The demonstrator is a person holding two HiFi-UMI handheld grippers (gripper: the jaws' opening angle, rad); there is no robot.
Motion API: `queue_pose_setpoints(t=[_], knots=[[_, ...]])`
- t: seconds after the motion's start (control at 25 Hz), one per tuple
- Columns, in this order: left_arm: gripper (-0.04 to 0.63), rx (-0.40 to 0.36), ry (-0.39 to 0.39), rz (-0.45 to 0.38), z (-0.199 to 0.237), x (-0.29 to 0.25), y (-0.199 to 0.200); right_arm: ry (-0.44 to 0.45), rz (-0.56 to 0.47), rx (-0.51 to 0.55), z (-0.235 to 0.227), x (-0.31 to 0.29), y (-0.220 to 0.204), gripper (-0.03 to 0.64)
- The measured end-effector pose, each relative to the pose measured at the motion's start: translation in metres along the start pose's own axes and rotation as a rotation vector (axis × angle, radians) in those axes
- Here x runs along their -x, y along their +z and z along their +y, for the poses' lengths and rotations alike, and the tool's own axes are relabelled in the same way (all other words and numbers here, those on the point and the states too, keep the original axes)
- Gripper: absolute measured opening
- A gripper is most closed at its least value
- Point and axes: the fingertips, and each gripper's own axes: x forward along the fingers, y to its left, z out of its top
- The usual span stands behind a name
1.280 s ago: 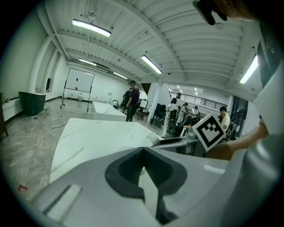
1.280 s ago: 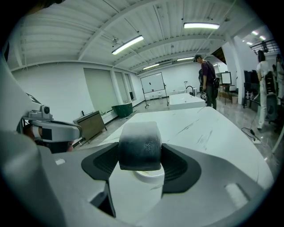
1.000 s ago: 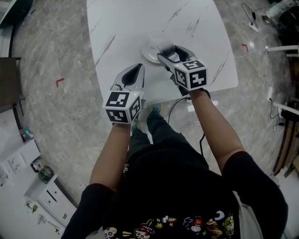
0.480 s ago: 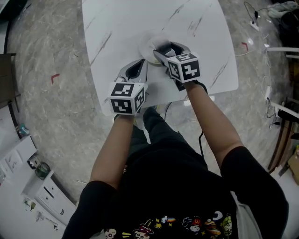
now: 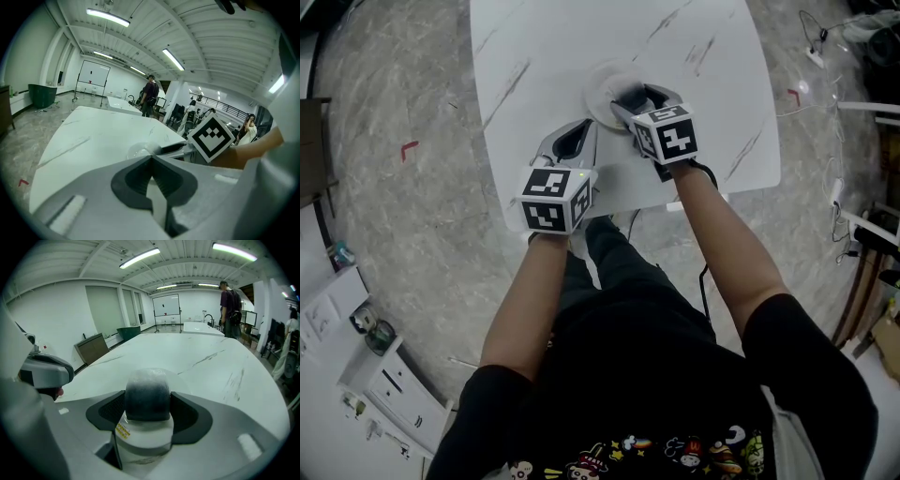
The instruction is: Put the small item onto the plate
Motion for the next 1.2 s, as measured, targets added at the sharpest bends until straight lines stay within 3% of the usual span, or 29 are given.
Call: queue_pose_setpoints(t=[1.2], knots=[[0.0,0.03,0.049,-0.028,0.022,0.012,0.001,-0.009,0.099,0.086,0.0,-0.018,0.001,0.325]])
